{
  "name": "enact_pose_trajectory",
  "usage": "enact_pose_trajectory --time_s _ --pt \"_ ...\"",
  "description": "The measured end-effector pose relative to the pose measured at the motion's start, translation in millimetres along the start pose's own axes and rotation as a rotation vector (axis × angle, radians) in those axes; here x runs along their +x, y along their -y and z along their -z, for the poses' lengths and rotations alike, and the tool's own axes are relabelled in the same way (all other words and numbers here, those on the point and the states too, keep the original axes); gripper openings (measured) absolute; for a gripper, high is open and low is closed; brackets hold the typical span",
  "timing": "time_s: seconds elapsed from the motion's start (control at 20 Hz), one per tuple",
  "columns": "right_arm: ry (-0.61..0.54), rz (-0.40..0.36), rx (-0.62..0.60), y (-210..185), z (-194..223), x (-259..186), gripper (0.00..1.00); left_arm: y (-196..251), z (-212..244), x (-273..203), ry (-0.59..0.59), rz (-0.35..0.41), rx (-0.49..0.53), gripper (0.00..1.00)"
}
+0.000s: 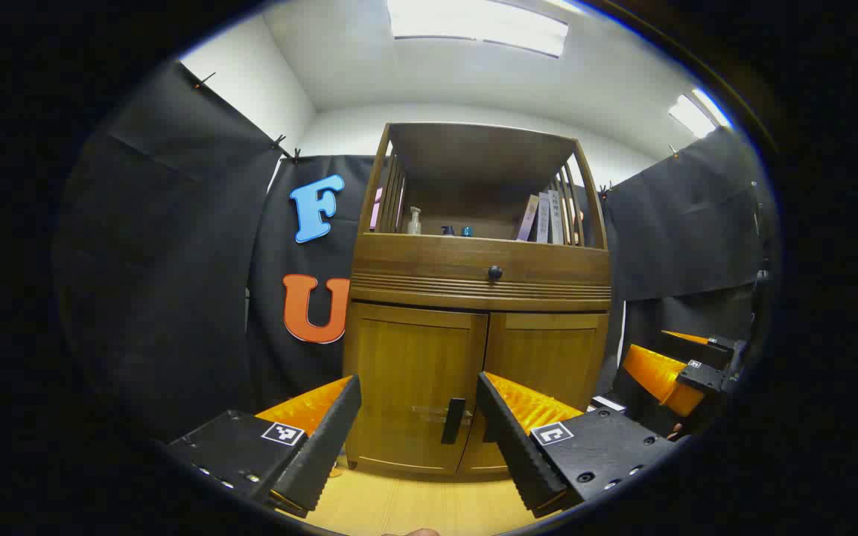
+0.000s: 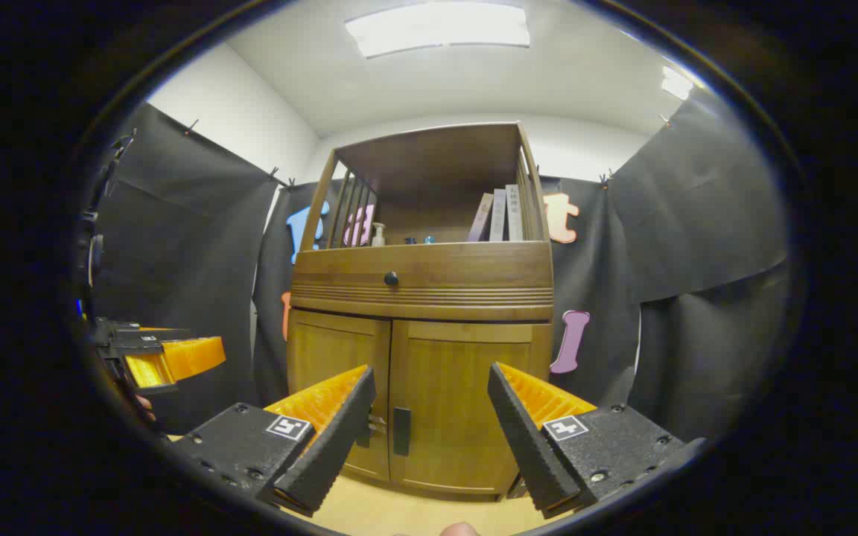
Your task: Open the right door of the double-door shoe cabinet with the right hand, and open the left door with the left hand.
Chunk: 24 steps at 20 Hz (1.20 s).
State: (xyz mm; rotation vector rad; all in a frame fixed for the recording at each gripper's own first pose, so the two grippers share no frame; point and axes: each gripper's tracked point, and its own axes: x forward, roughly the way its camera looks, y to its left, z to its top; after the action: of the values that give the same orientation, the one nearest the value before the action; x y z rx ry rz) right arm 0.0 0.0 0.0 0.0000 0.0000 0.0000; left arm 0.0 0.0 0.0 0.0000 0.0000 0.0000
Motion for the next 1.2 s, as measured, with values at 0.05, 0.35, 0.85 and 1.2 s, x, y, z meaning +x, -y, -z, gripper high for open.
enact_pose_trajectory --time_s 0.05,0.35,0.85,1.2 --pt "0.002 0.012 -0.003 0.1 -0.7 0.9 0.98 -2.0 1.4 1.6 -0.007 0.004 -0.004 0.95" --pt "-0.028 0.032 0.017 -11.5 9.6 16.8 0.99 -18.6 -0.2 9.2 -0.014 0.018 0.0 1.0" --pt "-0.111 0.067 0.013 -26.1 38.9 56.2 0.98 -60.5 4.3 12.3 -0.008 -0.032 -0.008 1.0" --pt "-0.263 0.09 0.008 -33.1 99.8 105.3 0.98 -75.0 12.7 6.7 -0.008 -0.063 0.02 1.0"
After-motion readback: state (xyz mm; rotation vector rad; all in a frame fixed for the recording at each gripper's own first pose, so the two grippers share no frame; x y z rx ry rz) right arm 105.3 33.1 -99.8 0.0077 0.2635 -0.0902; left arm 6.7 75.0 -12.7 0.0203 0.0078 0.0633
